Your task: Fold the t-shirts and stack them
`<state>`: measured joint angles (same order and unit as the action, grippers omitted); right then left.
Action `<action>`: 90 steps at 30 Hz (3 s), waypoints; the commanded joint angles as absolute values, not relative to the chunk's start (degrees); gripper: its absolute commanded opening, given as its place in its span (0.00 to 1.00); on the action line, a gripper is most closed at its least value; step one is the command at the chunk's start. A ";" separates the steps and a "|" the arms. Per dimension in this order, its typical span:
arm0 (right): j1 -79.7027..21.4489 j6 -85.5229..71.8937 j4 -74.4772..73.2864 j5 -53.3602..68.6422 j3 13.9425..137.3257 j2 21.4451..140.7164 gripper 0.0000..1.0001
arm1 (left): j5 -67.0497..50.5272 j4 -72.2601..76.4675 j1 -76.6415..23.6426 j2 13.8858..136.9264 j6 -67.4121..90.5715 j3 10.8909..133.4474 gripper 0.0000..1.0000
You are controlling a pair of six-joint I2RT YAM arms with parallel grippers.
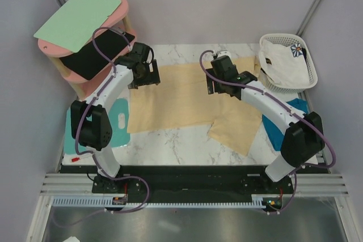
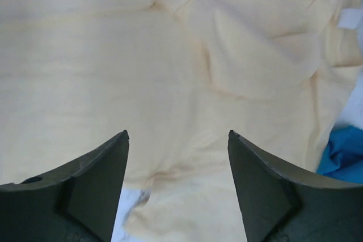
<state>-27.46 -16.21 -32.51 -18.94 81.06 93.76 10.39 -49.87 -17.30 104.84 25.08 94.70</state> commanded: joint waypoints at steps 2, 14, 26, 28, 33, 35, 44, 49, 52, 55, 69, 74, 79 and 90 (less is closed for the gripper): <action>-36.46 -20.12 -43.15 -22.59 70.68 88.43 0.85 | 3.80 -43.43 -13.37 98.45 27.86 76.96 0.98; -55.01 -36.46 -51.33 -26.19 56.43 83.31 0.87 | -14.24 -33.14 -0.70 91.23 29.79 57.31 0.99; -62.58 -45.97 -54.67 -41.83 59.50 103.69 0.70 | -13.54 -31.82 -0.09 91.41 30.24 56.16 0.99; -62.75 -46.67 -54.67 -42.97 60.03 105.46 0.68 | -13.27 -31.90 -0.09 90.97 30.06 56.08 0.99; -62.75 -48.34 -54.14 -45.61 59.42 107.93 0.43 | -11.87 -32.69 -0.09 90.61 30.15 56.25 0.98; -62.67 -48.34 -53.27 -45.70 58.89 108.46 0.19 | -10.82 -33.22 -0.09 90.62 30.06 56.69 0.96; -62.67 -46.50 -51.42 -44.47 57.57 104.59 0.00 | -2.82 -39.02 -0.09 87.54 28.92 57.83 0.91; -62.67 -45.44 -50.89 -44.39 57.92 104.41 0.00 | 1.67 -43.41 1.48 88.50 27.60 57.92 0.85; -62.67 -43.95 -49.92 -44.12 58.09 104.85 0.00 | 0.97 -43.86 1.58 89.64 27.51 56.87 0.80; -62.67 -42.89 -49.66 -44.30 58.18 104.77 0.00 | 0.18 -43.51 1.49 91.05 28.30 56.16 0.75; -62.32 -41.05 -48.78 -43.51 59.41 103.10 0.00 | -4.75 -39.73 -2.28 95.53 30.41 52.30 0.41; -62.31 -40.78 -49.22 -42.98 59.41 100.47 0.00 | -5.36 -39.90 -2.90 94.15 30.32 51.94 0.02; -62.40 -40.52 -50.53 -43.94 58.98 95.28 0.00 | -4.57 -42.79 -2.90 88.78 29.88 53.52 0.02; -62.05 -38.85 -54.93 -45.71 62.05 90.96 0.06 | -5.36 -45.53 -2.90 85.69 29.44 59.24 0.02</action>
<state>-62.33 -40.25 -53.08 -45.17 60.58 91.39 -3.64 -44.51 -2.76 86.63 29.21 56.21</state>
